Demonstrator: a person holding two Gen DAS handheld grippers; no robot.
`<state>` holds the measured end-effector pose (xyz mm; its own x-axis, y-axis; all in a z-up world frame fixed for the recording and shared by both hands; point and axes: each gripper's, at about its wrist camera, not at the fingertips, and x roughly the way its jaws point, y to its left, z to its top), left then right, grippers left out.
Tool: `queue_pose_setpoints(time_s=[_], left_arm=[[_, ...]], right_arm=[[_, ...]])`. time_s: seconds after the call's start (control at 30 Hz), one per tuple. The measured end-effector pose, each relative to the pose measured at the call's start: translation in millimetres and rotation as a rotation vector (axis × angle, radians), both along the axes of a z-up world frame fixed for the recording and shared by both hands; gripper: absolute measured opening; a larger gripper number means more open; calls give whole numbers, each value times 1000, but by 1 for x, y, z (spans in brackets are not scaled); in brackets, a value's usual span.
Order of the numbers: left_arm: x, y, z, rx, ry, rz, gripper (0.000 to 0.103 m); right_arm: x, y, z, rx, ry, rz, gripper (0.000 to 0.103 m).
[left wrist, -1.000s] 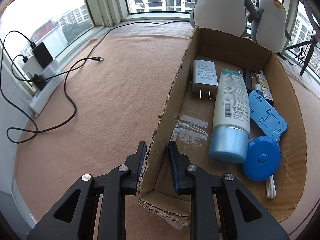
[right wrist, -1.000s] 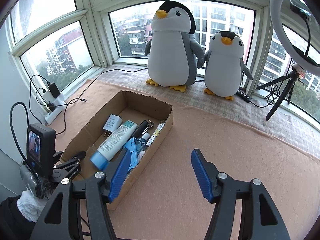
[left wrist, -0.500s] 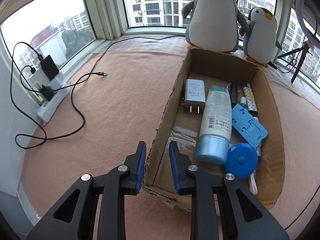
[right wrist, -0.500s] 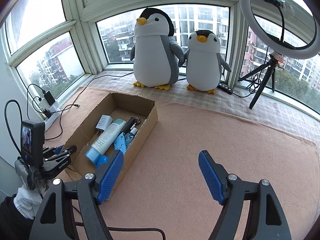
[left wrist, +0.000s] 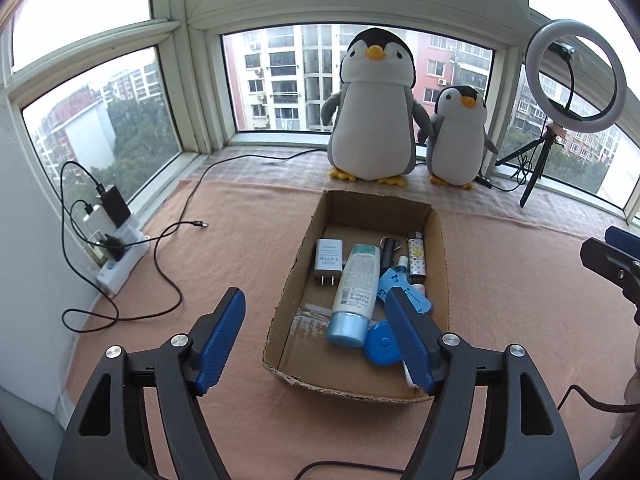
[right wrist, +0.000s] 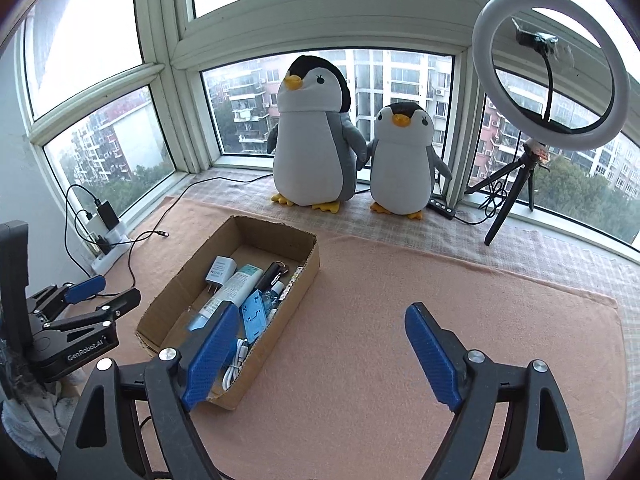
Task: Organize rigid objects
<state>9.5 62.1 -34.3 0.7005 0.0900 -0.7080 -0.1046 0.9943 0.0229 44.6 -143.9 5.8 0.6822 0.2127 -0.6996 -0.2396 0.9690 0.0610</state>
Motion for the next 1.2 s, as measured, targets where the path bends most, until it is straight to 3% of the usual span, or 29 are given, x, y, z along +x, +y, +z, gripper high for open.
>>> queue_pose_setpoints(time_s=[0.1,0.2,0.37,1.2], left_arm=[[-5,-2,7,4,-6,-9,73],[-10,-5,13,1,-13,-12,80],[-17,-8,18,2,-22,-15,80],[-20,-11,16,12,-10,-5,80]], right_arm=[[-4,0,4,1,-4,-11,83],[-10,-1,8,4,-14,-23,88],[-16,-3,14,8,-32,-37,91],[-25,-4,-1,-25,-20,-82,92]])
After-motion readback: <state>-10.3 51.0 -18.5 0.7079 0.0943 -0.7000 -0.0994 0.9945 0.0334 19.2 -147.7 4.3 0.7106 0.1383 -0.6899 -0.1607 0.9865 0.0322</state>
